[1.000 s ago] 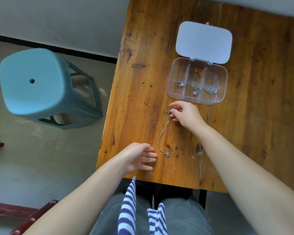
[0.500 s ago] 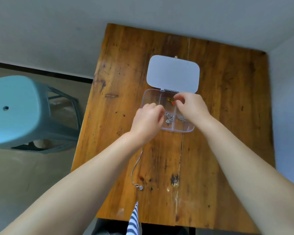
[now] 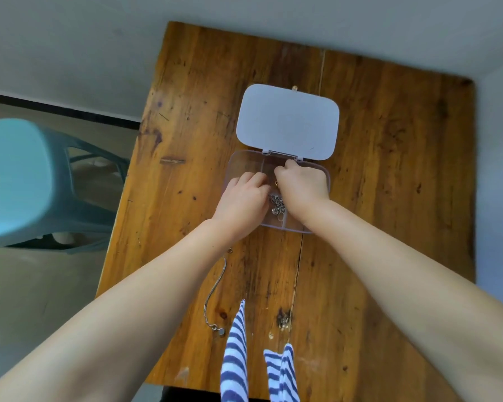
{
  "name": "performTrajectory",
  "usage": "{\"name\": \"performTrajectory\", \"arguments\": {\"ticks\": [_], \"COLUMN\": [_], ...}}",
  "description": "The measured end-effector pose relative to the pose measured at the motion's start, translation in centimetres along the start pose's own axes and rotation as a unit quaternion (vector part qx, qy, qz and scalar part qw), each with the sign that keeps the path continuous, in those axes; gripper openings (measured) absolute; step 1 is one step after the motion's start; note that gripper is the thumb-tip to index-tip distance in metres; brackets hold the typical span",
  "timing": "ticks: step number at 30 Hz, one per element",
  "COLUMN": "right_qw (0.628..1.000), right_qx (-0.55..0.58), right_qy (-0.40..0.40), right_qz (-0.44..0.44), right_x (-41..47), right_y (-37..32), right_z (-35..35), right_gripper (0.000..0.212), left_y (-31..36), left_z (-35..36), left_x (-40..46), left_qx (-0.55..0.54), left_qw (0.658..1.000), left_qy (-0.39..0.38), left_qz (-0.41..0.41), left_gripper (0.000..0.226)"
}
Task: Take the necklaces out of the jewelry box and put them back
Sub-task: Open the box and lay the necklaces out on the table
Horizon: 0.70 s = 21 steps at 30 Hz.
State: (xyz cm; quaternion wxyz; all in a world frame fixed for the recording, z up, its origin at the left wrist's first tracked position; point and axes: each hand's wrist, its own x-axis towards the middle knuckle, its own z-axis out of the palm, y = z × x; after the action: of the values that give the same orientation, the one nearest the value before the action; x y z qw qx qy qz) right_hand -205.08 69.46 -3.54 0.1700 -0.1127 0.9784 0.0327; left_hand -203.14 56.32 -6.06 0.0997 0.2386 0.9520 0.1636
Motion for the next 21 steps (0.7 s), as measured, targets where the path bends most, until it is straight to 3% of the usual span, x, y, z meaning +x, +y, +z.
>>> {"name": "performTrajectory", "arguments": {"ticks": [3,6,8,10,12,14,21], "right_qw": [0.999,0.980,0.928,0.837,0.769,0.740,0.667], "right_qx": [0.044,0.192,0.358,0.529,0.626,0.665,0.734], "right_qy": [0.012,0.020,-0.016,-0.061,-0.069,-0.048,-0.018], "right_qz": [0.000,0.052,0.099,0.124,0.107,0.088,0.127], "right_x": [0.0,-0.5,-1.2,-2.3,-3.6,-5.1,-11.3], "right_y": [0.3,1.2,2.0,2.6,3.1,3.5,4.2], "right_z": [-0.1,-1.0,-2.4,-4.3,-6.0,-7.2,-7.4], "right_gripper": [0.015,0.013,0.011,0.010,0.006,0.005,0.010], "left_y": [0.0,0.3,0.8,1.7,2.6,3.2,1.7], "left_z": [0.0,-0.5,-1.5,-2.9,-4.6,-6.1,-8.7], "left_x": [0.0,0.2,0.5,0.8,0.7,0.1,-2.8], "left_qx": [-0.016,-0.055,-0.104,-0.190,-0.290,-0.373,-0.536], "left_qw": [1.000,0.998,0.992,0.979,0.955,0.925,0.835], "left_qy": [-0.005,0.006,0.016,0.018,0.015,0.002,-0.075], "left_qz": [-0.003,-0.040,-0.070,-0.072,-0.060,-0.068,-0.097], "left_gripper": [0.028,0.032,0.041,0.044,0.030,0.017,0.024]}}
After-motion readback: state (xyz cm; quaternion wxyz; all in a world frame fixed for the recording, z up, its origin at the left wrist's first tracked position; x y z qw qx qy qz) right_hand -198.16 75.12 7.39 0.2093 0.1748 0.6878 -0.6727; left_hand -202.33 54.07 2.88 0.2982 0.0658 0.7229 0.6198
